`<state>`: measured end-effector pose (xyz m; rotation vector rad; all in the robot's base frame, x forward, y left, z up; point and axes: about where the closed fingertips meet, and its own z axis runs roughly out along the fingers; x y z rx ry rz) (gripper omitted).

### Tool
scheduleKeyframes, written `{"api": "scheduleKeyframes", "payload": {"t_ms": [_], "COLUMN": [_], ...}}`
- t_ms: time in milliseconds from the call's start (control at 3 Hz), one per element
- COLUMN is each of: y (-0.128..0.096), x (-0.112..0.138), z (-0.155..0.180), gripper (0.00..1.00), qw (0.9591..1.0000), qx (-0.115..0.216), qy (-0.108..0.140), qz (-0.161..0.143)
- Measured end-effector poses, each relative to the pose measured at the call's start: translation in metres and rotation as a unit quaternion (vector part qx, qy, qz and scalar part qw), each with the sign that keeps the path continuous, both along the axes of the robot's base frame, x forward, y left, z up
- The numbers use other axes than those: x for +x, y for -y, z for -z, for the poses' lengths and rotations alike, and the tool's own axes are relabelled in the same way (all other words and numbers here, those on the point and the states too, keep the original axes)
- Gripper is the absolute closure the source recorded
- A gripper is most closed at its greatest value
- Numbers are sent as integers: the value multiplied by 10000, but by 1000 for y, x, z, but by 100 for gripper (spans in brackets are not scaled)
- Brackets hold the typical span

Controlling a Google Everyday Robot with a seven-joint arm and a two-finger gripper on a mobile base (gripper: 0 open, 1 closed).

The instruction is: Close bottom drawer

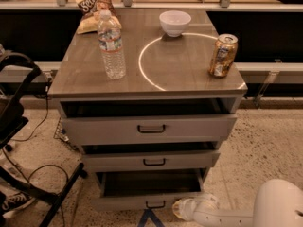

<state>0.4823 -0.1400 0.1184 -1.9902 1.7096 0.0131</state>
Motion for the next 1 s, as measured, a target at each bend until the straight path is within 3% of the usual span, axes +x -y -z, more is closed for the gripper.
{"api": "scheduleKeyframes", "payload": {"t_ms": [333, 667, 1000], "y": [13, 20, 20], "x": [44, 80, 80], "z": [17, 13, 13], "gripper": [100, 100, 100], "qw": [9996, 9988, 9988], "qx": [-247, -345, -345], "qy": [69, 266, 266], "qz": [137, 223, 223]}}
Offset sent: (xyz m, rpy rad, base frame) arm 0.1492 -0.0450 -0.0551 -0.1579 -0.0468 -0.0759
